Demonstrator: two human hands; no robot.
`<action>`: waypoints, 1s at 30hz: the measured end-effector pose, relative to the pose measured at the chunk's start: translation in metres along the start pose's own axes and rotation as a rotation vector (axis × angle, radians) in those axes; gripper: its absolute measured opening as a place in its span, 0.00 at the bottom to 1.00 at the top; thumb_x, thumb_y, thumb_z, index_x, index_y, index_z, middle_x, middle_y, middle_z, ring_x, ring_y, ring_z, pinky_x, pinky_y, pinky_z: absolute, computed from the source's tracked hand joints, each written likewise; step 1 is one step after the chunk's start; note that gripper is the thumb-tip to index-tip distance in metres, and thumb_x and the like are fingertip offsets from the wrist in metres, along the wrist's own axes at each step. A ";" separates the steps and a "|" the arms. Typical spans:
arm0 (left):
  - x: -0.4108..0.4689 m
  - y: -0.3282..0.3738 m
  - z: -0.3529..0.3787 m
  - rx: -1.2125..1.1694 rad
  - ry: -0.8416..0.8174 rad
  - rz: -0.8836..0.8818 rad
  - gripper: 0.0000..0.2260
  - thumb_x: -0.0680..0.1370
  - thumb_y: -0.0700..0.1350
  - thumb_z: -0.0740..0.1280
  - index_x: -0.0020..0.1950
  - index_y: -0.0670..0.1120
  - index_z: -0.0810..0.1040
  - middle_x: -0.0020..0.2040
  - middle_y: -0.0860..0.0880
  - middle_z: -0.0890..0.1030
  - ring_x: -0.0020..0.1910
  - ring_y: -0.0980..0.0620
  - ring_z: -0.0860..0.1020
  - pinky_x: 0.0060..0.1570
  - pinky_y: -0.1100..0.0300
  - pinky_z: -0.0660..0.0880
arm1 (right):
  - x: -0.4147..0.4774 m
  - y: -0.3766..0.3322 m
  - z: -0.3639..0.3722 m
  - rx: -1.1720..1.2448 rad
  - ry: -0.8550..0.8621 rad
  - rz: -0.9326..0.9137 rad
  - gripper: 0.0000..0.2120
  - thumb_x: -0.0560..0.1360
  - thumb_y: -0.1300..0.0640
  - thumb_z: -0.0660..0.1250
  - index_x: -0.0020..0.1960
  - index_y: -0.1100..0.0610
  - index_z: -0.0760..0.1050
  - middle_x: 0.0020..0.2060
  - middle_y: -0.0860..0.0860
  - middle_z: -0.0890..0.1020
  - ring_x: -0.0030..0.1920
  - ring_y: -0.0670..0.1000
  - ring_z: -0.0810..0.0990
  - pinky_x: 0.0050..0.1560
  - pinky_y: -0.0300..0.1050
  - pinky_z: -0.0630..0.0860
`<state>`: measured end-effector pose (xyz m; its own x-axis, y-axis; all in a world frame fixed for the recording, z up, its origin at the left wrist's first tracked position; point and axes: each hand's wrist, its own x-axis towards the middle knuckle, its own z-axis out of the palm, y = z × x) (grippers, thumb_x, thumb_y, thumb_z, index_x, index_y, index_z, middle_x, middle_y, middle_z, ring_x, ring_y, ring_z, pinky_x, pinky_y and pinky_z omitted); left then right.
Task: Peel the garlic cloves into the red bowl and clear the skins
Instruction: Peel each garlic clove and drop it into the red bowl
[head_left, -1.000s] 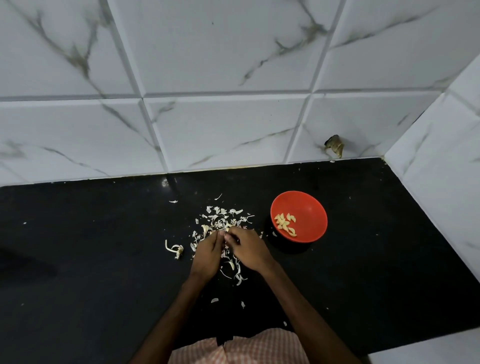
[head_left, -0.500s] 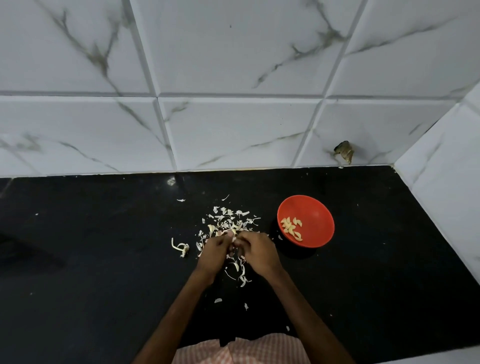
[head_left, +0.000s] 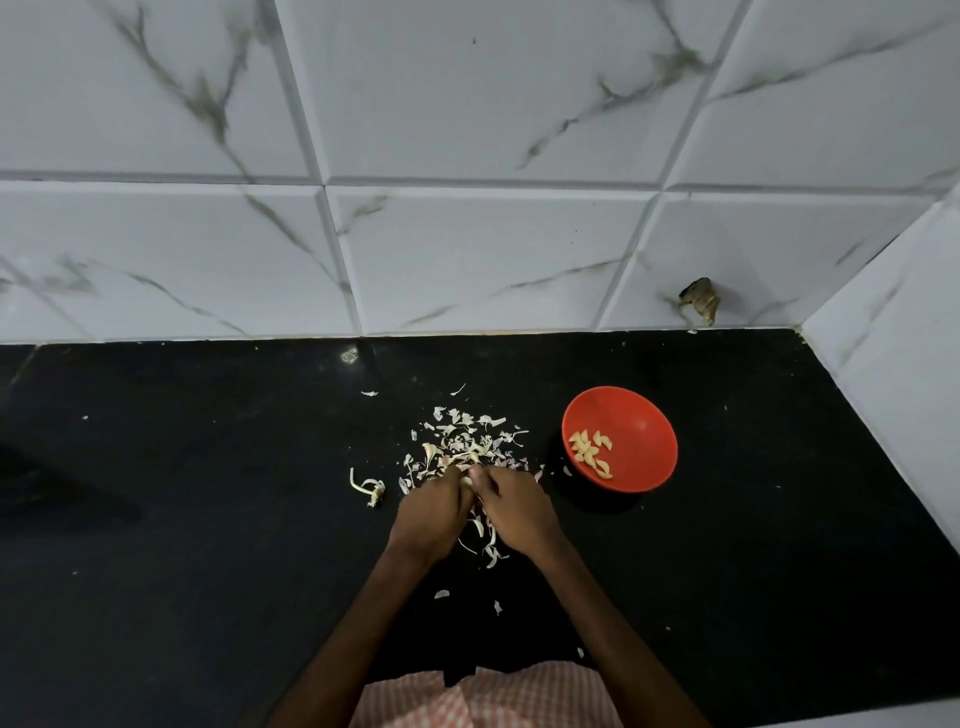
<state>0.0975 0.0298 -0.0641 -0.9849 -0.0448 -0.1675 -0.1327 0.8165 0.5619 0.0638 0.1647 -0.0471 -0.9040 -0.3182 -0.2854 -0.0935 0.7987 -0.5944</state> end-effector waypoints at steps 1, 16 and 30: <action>-0.001 0.001 0.000 -0.009 -0.007 0.010 0.12 0.85 0.50 0.55 0.56 0.43 0.72 0.48 0.41 0.83 0.47 0.39 0.81 0.45 0.49 0.74 | 0.002 -0.001 0.000 0.048 -0.024 0.025 0.21 0.85 0.44 0.54 0.35 0.49 0.69 0.32 0.45 0.76 0.32 0.45 0.73 0.37 0.43 0.64; -0.003 0.002 -0.004 -0.047 -0.127 0.052 0.14 0.85 0.50 0.55 0.62 0.43 0.73 0.50 0.40 0.82 0.49 0.39 0.80 0.50 0.47 0.75 | 0.004 -0.006 0.000 0.300 -0.098 0.089 0.25 0.86 0.49 0.54 0.31 0.51 0.69 0.31 0.52 0.75 0.36 0.52 0.74 0.45 0.49 0.71; -0.007 0.008 -0.003 -0.212 -0.089 0.004 0.12 0.84 0.46 0.58 0.59 0.39 0.75 0.45 0.40 0.82 0.44 0.39 0.80 0.46 0.48 0.75 | 0.000 -0.012 -0.007 0.418 -0.145 0.123 0.25 0.86 0.51 0.55 0.32 0.53 0.70 0.28 0.48 0.71 0.30 0.46 0.69 0.43 0.47 0.67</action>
<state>0.1028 0.0352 -0.0564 -0.9730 0.0168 -0.2303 -0.1584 0.6770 0.7187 0.0624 0.1590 -0.0347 -0.8272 -0.3261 -0.4576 0.2142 0.5698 -0.7934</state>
